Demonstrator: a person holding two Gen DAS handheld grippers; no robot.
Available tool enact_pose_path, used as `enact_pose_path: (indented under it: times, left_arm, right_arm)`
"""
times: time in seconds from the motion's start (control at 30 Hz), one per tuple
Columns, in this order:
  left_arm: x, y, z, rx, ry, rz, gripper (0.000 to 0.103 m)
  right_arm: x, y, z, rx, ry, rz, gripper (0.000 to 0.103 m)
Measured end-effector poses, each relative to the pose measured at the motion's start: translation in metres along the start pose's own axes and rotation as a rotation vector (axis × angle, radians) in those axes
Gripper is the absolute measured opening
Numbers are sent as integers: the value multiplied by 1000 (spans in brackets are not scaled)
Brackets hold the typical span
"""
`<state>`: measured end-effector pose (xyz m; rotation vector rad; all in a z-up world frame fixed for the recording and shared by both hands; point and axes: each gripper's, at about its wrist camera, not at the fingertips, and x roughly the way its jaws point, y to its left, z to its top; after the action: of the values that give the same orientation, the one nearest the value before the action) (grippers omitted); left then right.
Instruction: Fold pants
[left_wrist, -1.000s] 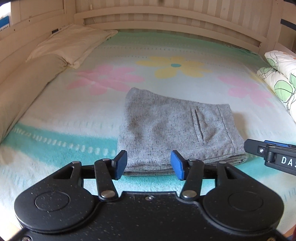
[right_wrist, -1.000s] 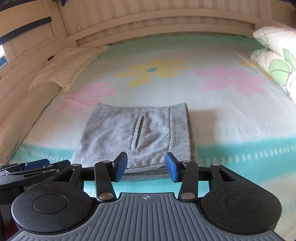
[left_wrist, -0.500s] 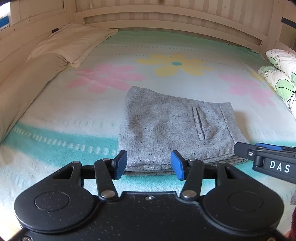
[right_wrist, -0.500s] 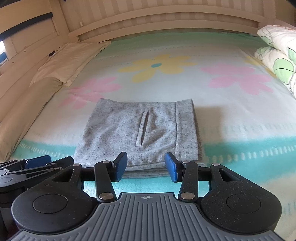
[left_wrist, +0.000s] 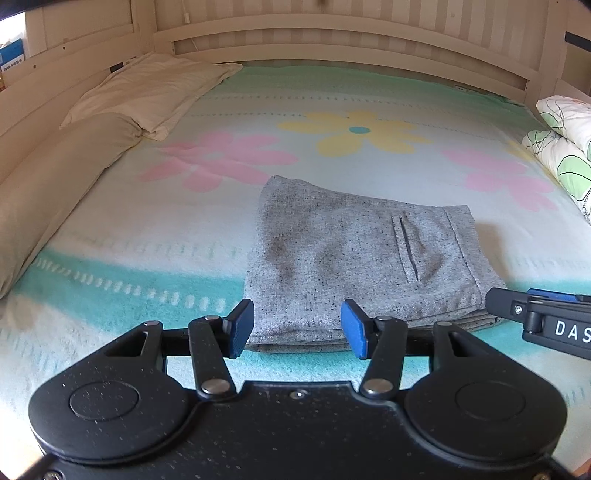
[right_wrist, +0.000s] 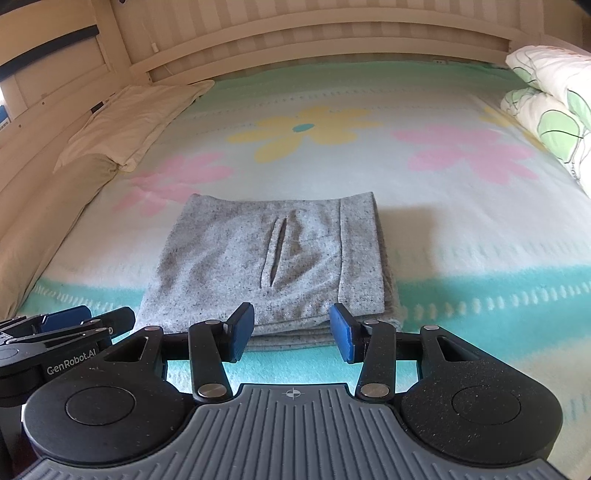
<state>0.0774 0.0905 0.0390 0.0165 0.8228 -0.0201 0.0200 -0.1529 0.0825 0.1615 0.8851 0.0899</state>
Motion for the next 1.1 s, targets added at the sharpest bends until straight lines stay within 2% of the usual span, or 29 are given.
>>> enact_pose_path:
  times: [1.1]
  left_arm:
    - [4, -6, -4, 12, 21, 1, 58]
  right_arm:
    - [3, 3, 0, 0, 9, 0, 44]
